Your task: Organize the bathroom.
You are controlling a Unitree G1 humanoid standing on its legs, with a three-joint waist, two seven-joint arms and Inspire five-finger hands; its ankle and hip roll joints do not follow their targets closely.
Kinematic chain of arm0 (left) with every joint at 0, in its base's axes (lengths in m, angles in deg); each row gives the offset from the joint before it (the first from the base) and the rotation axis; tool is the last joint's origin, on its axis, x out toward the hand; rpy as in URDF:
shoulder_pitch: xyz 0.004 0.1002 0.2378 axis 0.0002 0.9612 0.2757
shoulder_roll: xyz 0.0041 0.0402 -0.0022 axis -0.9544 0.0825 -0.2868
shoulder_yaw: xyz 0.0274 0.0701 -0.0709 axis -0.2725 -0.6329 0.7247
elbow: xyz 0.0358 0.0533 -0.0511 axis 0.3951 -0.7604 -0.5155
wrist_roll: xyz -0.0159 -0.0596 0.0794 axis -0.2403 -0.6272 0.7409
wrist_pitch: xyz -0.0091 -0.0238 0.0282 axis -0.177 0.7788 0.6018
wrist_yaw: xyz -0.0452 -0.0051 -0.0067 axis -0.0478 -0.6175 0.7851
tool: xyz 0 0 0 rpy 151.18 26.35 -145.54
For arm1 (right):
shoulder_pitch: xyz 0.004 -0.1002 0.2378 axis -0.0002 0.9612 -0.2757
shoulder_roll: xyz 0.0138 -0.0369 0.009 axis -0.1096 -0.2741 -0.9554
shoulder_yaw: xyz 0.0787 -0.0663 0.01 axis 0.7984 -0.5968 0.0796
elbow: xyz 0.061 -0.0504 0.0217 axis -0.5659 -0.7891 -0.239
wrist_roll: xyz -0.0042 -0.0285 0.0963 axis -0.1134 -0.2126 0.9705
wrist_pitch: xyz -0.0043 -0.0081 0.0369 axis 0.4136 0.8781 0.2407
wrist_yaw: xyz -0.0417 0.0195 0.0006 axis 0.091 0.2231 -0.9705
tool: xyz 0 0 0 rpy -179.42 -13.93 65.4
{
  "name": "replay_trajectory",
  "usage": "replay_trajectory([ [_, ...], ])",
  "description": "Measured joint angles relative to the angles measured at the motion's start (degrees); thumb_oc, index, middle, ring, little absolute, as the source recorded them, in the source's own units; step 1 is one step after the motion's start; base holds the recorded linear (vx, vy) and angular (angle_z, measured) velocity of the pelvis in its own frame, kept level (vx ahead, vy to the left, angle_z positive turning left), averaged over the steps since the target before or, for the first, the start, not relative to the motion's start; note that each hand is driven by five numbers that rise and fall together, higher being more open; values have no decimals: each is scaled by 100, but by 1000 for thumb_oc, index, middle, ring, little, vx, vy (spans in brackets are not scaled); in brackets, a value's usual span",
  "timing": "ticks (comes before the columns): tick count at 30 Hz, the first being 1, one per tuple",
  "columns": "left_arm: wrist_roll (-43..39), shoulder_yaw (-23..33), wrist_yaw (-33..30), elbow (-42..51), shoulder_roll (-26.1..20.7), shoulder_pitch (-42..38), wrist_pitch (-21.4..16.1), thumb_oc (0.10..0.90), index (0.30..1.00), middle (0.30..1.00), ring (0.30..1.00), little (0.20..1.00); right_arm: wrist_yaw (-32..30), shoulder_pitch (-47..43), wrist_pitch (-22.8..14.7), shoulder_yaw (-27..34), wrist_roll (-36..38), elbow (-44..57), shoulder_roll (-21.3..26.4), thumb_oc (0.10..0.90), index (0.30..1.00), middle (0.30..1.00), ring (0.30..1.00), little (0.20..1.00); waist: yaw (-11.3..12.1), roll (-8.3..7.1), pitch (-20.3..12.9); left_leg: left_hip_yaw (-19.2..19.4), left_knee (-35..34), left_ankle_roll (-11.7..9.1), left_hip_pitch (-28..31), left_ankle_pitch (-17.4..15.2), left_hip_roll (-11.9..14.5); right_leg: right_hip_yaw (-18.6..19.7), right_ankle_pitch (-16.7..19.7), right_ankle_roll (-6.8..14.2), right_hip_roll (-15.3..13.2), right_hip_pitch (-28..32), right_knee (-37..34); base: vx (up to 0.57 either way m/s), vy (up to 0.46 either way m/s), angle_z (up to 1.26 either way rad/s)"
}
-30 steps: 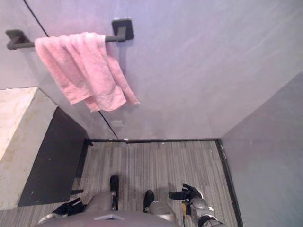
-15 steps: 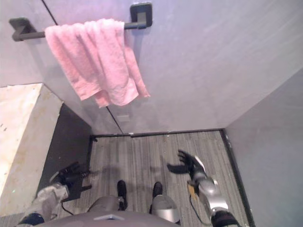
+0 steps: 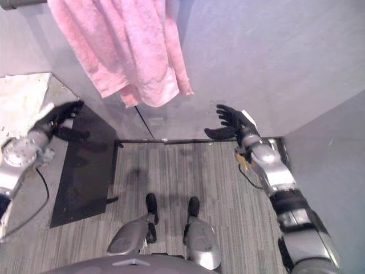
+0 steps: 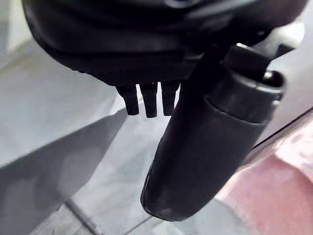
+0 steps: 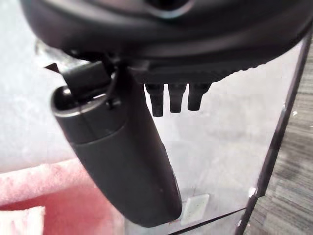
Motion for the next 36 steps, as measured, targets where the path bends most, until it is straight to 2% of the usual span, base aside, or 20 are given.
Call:
replay_trajectory([
  [2,-1,-8,-25,11,-4,-191,-40,800,900,900,900,900,10,-271,74,-221,-4,-4,-23,800,900,900,900,900,18,-14,8,-55,49,0,32,0,-23,-6,-4,1,-12,109,-56,73,-60,19],
  [3,0,-8,-106,4,-3,-291,-206,800,900,900,900,900,-5,-511,73,-363,-5,-12,-116,800,900,900,900,900,49,-49,30,-102,70,0,105,0,-45,-12,-5,4,-19,266,-171,42,-75,13],
  [7,-5,-36,-312,-29,-6,-511,-450,800,900,900,900,900,-40,-1103,170,-639,-9,-282,-174,800,900,900,900,900,162,-114,71,-145,74,-46,126,32,-40,-52,-5,4,-7,335,-221,-31,-62,6],
  [10,-15,-376,-545,-361,-25,-1158,-659,800,900,900,900,900,-172,-1801,313,-900,-5,-824,-177,800,900,900,900,900,196,-200,125,-266,65,-61,-70,40,37,-131,7,-7,75,153,-194,-70,-56,14],
  [12,-37,-432,-593,-363,-39,-1292,-822,800,900,900,900,900,-204,-1944,312,-938,-6,-884,-174,800,900,900,900,900,205,-266,167,-266,65,-99,-192,67,57,-141,22,-23,93,32,-170,-20,-19,2],
  [15,-61,-666,-661,-371,-56,-1521,-873,800,900,900,900,900,-258,-2063,324,-1063,-12,-926,-163,800,900,900,900,900,230,-300,198,-261,-27,-158,-277,74,51,-191,74,-21,90,-58,-175,-18,-39,8],
  [17,-284,-751,-465,-325,-61,-1710,-870,800,900,900,900,900,-305,-2135,360,-1114,-20,-954,-156,800,900,900,900,900,227,-347,254,-188,-79,-179,-319,50,56,-291,91,-11,66,-59,-176,-15,-28,18],
  [18,-443,-781,-350,-316,-57,-1814,-839,800,900,900,900,900,-350,-2210,394,-1162,-29,-1006,-144,800,900,900,900,900,201,-363,277,-41,-98,-152,-345,15,86,-338,108,-11,52,-62,-177,17,-6,37],
  [19,-631,-805,-109,-306,-58,-1945,-799,800,900,900,900,900,-385,-2320,415,-1213,-53,-1192,-143,800,900,900,900,900,166,-371,291,270,-108,-143,-349,9,156,-440,111,-14,16,-63,-172,38,0,43],
  [21,-929,-872,238,-154,-78,-1986,-713,800,900,900,900,900,-461,-2379,467,-1293,-56,-1278,-108,800,900,900,900,900,154,-370,291,426,-113,-119,-368,45,150,-489,104,-3,-28,-60,-170,41,3,25],
  [27,-1190,-1249,731,9,-85,-2347,-338,800,900,900,900,900,-654,-2522,658,-1397,-255,-1315,-103,800,900,900,900,900,88,-373,304,458,-243,129,-335,278,-18,-465,163,147,-154,-48,-256,22,4,3],
  [32,-1221,-1249,1042,65,-164,-2636,-240,800,900,900,900,900,-836,-2747,1021,-1724,-826,-1306,-102,800,900,900,900,900,94,-320,331,461,-266,62,-302,239,-11,-469,182,169,-146,-3,-285,7,4,0],
  [36,-1445,-1252,1250,223,-167,-2646,-182,800,900,900,900,900,-854,-2752,1224,-1762,-1205,-1166,-103,800,900,900,900,900,94,-291,346,468,-284,66,-279,228,-14,-467,185,172,-151,18,-285,18,14,0],
])
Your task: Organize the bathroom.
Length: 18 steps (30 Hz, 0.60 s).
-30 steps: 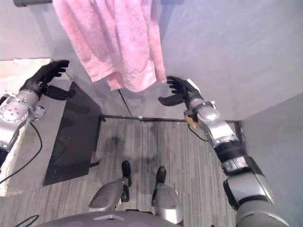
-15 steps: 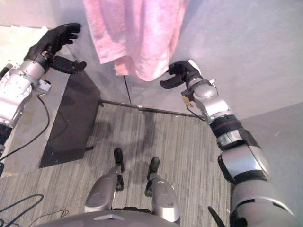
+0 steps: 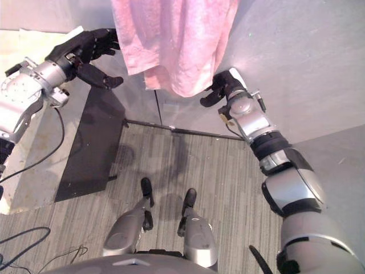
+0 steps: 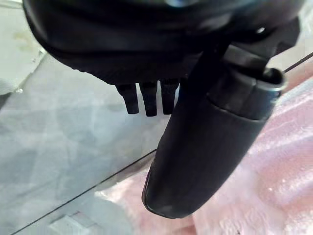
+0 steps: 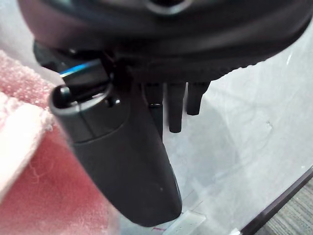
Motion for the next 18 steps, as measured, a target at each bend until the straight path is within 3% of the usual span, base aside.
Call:
replay_trajectory([
  [6,-210,0,222,348,1,0,215,800,900,900,900,900,98,0,329,-104,-449,295,0,800,900,900,900,900,-51,10,5,32,1,20,42,-2,-17,17,0,0,-21,30,0,24,28,-1],
  [13,-645,-30,111,497,98,-13,462,800,900,900,900,900,162,-34,322,-236,-1117,355,3,800,900,900,900,900,-152,104,52,68,2,62,58,31,-49,24,11,17,-63,38,0,-7,39,-1],
  [18,-643,-30,-135,492,97,-15,486,800,900,900,900,900,164,-40,272,-388,-1000,452,290,800,900,900,900,900,-143,105,54,72,-1,17,35,-19,-60,15,12,25,-69,25,0,-6,9,1],
])
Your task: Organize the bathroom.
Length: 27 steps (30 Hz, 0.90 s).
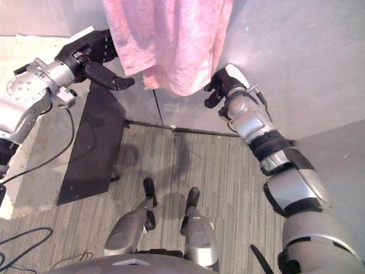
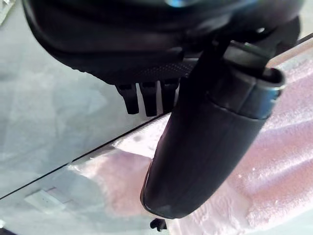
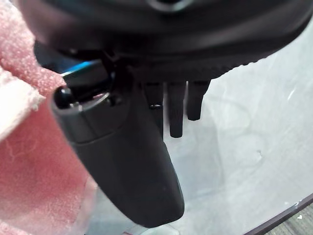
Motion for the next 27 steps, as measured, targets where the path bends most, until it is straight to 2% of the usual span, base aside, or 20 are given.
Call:
replay_trajectory([
  [4,-28,6,-114,30,-87,0,3,800,900,900,900,900,46,2,2,-28,1034,471,532,800,900,900,900,900,-8,-33,89,-5,-3,12,-20,-34,-10,1,-5,15,-8,-19,0,0,0,0],
  [7,-42,8,-170,127,-196,0,52,800,900,900,900,900,32,1,-1,-24,1615,766,791,800,900,900,900,900,-45,-126,179,-13,-1,15,-63,-33,-11,4,-3,17,-8,-69,0,8,-43,-1],
  [9,-41,29,-229,263,-261,0,86,800,900,900,900,900,0,8,2,31,2317,1021,1014,800,900,900,900,900,-74,-250,252,-13,1,44,-110,-11,-13,1,-1,19,-4,-114,0,31,-55,0],
  [12,-39,82,-249,274,-265,0,133,800,900,900,900,900,-123,99,3,269,2927,1257,1030,800,900,900,900,900,-136,-442,361,-14,4,94,-119,28,-20,2,5,28,-4,-111,-30,45,-42,0],
  [20,-38,78,-171,217,-288,-63,271,800,900,900,900,900,-242,109,-27,308,3113,1273,1032,800,900,900,900,900,-151,-488,387,-14,4,102,-124,33,-32,4,38,54,-7,-95,-77,29,-20,0],
  [27,-39,29,-65,106,-550,-235,298,800,900,900,900,900,-697,108,-88,352,3892,1158,1032,800,900,900,900,900,-145,-504,395,-13,3,121,-116,42,-47,6,67,72,-23,-87,-74,14,7,0],
])
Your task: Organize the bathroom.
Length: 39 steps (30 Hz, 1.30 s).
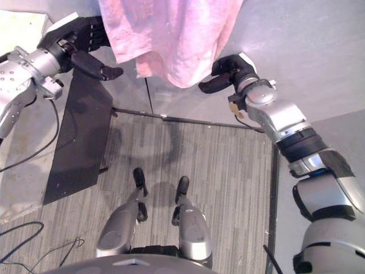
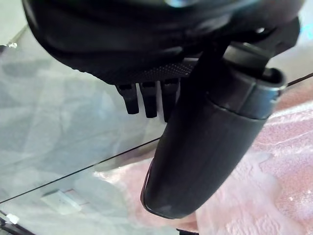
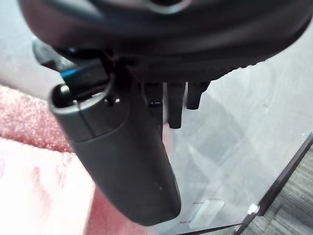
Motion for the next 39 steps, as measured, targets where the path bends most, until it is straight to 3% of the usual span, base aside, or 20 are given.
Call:
replay_trajectory([
  [7,0,2,3,1,-124,1,1,800,900,900,900,900,-3,1,88,258,237,-204,12,800,900,900,900,900,-9,-49,22,51,1,2,49,-38,-21,46,9,9,-21,0,57,21,10,-2],
  [13,6,3,-21,0,-152,2,2,800,900,900,900,900,-3,20,442,839,335,-272,32,800,900,900,900,900,-9,-192,75,139,-1,31,106,-58,-39,159,38,54,-63,0,81,-1,1,-7],
  [18,21,4,-25,-1,-163,2,2,800,900,900,900,900,-11,219,492,1099,388,-266,635,800,900,900,900,900,-19,-222,80,163,-2,56,110,-75,-64,185,53,75,-88,-2,82,-2,0,-1],
  [24,40,39,-32,-95,-432,3,2,800,900,900,900,900,-555,260,592,1722,399,-484,1021,800,900,900,900,900,-173,-280,87,221,-2,65,130,-84,-63,261,59,82,-85,-11,85,-20,-18,-5],
  [28,70,42,-49,-103,-487,10,7,800,900,900,900,900,-632,265,596,2089,525,-458,1529,800,900,900,900,900,-224,-283,85,244,-1,62,151,-88,-39,301,60,81,-68,-11,83,-18,-20,-6],
  [36,88,35,-196,-103,-341,16,40,800,900,900,900,900,-711,-19,594,1728,508,-340,1251,800,900,900,900,900,-279,-283,84,252,-1,49,216,-75,-6,333,88,45,-39,27,80,-4,-4,-3],
  [39,96,28,-206,-257,-120,-48,42,800,900,900,900,900,-712,-372,582,1298,439,-615,894,800,900,900,900,900,-237,-286,75,229,26,13,262,-72,39,326,145,15,9,144,-19,0,0,0],
])
